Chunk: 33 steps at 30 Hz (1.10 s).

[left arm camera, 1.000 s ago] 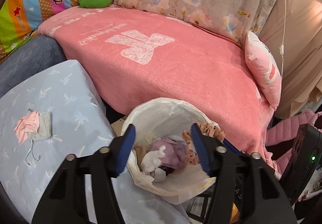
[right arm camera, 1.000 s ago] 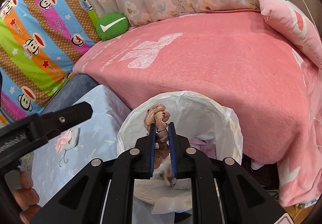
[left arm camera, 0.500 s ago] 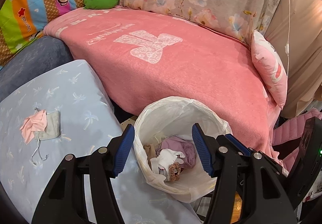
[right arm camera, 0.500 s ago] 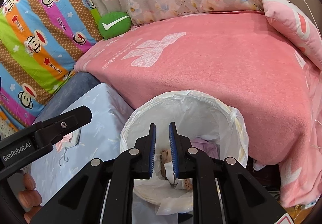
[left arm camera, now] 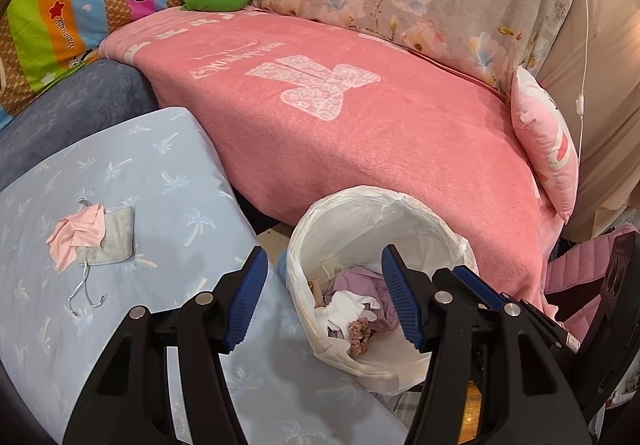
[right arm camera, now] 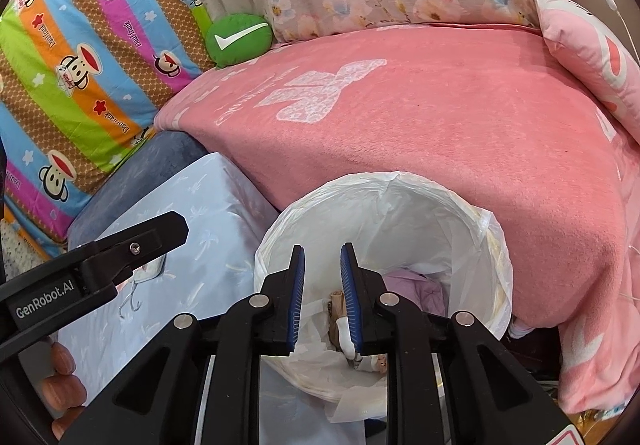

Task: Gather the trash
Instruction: 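Move both open tools back toward the pink cloth and grey-green cloth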

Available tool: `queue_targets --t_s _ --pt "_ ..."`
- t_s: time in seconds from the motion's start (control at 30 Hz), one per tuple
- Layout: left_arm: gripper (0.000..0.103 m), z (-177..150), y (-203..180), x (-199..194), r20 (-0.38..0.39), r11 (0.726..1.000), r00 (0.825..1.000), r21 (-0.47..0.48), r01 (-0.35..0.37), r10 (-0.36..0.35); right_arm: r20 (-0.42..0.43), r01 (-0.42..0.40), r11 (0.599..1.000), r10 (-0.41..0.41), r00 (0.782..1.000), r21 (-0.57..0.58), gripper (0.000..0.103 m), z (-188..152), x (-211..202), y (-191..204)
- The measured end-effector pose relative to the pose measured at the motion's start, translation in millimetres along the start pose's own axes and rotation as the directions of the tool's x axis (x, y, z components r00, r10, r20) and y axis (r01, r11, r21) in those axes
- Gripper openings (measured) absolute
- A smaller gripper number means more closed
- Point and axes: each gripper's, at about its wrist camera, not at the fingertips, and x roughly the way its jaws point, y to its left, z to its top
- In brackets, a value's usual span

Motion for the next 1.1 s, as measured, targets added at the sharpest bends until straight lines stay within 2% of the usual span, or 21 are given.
queue_targets --t_s 0.3,0.43,0.63,1.1 --pt "0.057 -4.7 15.8 -2.1 0.0 1.0 1.0 -0.029 -0.008 0.008 -0.021 -0.009 0.999 0.009 1.0 -0.037 0.02 -4.0 4.2 16.9" --pt "0.057 -7.6 25.9 -1.6 -0.005 0.999 1.0 -0.049 -0.016 0.016 -0.035 -0.013 0.998 0.011 0.999 -0.057 0.025 -7.8 8.2 26.3" --pt "0.057 -14.0 48.8 -1.5 -0.013 0.995 0.999 -0.088 -0.039 0.038 -0.064 -0.026 0.995 0.02 0.998 -0.092 0.026 -13.3 17.7 43.7" --pt "0.057 -28.8 117.8 -10.9 -0.024 0.975 0.991 -0.174 -0.137 0.135 -0.132 -0.096 0.974 0.069 0.989 -0.206 0.027 -31.3 42.8 120.5"
